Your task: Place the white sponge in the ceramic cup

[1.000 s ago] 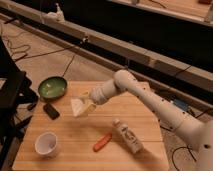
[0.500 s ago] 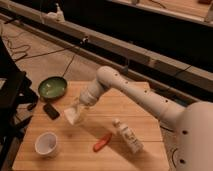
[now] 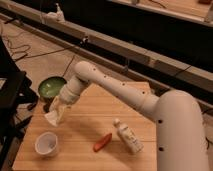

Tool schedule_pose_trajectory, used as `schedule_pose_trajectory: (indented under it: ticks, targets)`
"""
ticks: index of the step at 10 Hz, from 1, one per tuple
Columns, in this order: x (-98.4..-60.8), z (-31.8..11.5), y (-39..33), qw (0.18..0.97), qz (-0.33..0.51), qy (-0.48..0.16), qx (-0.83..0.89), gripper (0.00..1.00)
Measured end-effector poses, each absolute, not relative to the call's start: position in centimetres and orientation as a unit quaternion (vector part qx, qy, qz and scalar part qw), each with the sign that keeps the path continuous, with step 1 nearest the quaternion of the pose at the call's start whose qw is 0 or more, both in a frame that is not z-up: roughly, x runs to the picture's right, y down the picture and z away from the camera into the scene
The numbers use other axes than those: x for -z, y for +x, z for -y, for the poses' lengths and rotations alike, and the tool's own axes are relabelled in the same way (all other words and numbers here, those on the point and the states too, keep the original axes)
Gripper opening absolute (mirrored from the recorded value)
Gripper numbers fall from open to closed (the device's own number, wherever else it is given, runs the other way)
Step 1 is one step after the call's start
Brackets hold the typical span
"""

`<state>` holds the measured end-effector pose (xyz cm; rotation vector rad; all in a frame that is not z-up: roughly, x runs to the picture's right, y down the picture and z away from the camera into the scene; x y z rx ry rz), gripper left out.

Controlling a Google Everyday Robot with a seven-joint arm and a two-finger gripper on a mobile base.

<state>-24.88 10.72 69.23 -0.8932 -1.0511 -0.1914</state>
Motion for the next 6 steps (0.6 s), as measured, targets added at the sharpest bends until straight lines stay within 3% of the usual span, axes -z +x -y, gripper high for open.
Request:
schedule_pose_trajectory:
  ticks: [6]
  targets:
    - [-66.2,-11.6,-27.9,0.726,0.536,-0.413,0.124,0.0]
